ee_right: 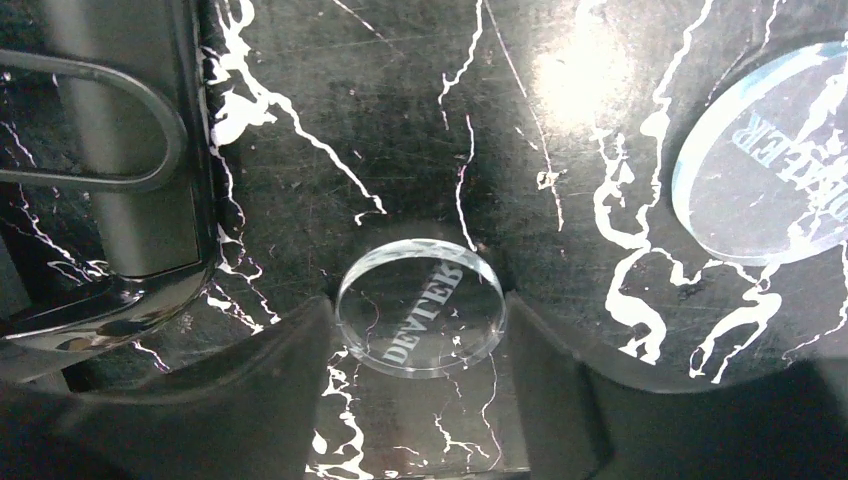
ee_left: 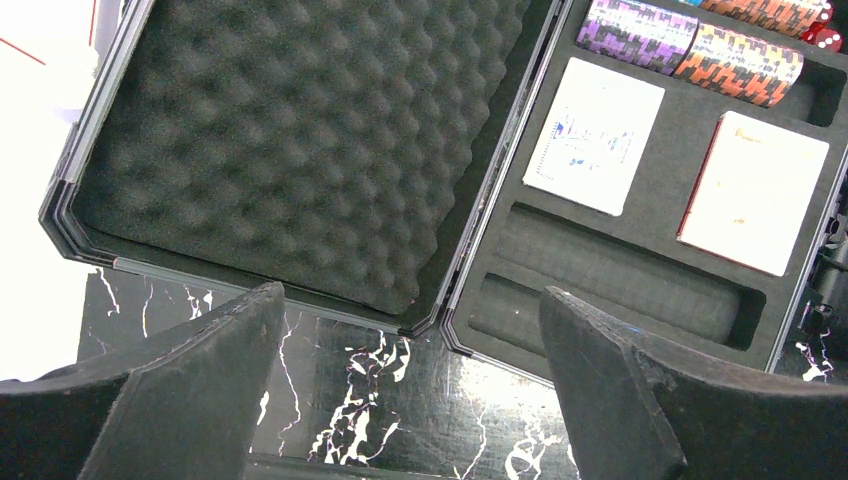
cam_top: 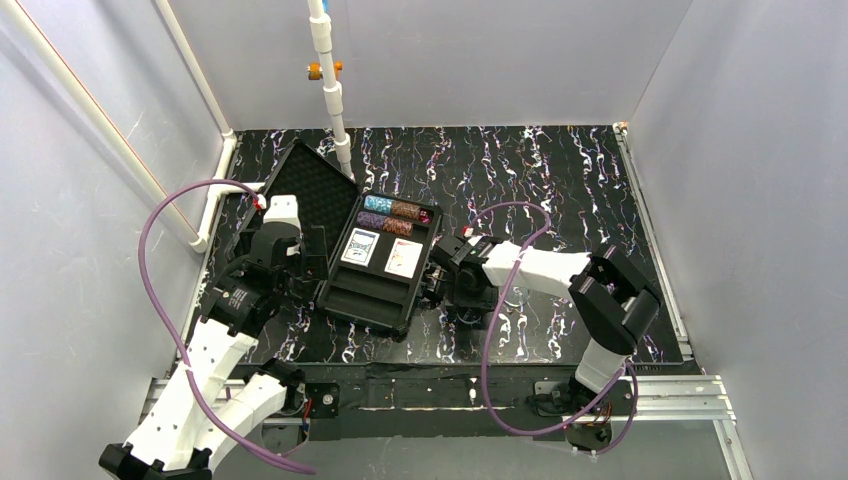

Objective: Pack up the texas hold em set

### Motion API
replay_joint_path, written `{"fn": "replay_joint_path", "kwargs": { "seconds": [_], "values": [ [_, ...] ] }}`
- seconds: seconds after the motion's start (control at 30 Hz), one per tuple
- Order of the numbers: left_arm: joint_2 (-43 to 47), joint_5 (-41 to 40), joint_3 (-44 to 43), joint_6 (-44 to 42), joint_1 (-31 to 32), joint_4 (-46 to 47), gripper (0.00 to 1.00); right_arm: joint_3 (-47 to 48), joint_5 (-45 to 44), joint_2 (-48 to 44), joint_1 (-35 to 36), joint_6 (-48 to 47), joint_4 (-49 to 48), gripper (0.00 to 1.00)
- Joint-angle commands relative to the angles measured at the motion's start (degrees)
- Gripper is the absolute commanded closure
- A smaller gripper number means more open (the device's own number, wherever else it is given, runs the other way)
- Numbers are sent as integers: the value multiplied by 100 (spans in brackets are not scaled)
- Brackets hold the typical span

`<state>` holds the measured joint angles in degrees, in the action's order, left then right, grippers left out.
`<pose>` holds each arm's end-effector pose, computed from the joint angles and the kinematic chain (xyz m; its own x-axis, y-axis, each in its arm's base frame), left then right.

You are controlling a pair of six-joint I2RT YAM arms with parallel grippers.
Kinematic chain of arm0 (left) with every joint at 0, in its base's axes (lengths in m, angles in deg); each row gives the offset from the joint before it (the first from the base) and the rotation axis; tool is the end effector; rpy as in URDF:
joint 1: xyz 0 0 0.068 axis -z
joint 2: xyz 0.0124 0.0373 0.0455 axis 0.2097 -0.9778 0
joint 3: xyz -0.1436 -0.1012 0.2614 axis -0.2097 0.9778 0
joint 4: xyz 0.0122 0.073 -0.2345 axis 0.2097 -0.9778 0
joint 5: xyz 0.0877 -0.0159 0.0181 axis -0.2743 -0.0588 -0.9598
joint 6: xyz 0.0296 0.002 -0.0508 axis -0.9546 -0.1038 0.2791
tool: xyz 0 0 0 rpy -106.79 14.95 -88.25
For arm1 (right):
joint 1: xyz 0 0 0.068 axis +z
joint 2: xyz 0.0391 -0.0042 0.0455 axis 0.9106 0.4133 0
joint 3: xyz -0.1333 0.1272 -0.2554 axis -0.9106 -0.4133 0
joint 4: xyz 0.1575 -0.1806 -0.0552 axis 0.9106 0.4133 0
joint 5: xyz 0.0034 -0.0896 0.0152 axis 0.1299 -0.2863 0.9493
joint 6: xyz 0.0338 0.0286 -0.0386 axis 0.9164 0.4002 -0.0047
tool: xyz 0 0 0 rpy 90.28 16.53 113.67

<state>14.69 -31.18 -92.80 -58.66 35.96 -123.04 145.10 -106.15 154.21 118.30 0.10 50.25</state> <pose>0.1065 -0.0271 0.3624 -0.4754 -0.0302 -0.8793 -0.0881 0.9960 0.0134 0.1949 0.2352 0.2149 -0.9314 0.0737 -0.3565 0.0742 0.9972 0.0123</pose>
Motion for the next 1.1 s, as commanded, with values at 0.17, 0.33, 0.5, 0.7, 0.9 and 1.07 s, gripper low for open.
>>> {"fn": "replay_joint_path", "kwargs": {
  "seconds": [0.17, 0.33, 0.5, 0.7, 0.9, 1.07],
  "values": [
    [-10, -94, 50, 15, 5, -78, 2, 132, -373, 261, 99, -214, 313, 50],
    [5, -94, 50, 16, 6, -78, 2, 492, -584, 150, 99, -364, 493, 55],
    [0, -85, 50, 17, 6, -78, 2, 972, -943, 35, 99, -575, 774, 60],
    [-11, -76, 50, 13, 10, -78, 2, 1538, -1193, -54, 99, -925, 914, 61],
    [-2, -109, 59, 17, 5, -78, 2, 2098, -1150, -36, 107, -1495, 804, 64],
    [6, -147, 52, 13, 5, -78, 2, 2716, -1094, 149, 137, -1951, 751, 64]
  ]
}}
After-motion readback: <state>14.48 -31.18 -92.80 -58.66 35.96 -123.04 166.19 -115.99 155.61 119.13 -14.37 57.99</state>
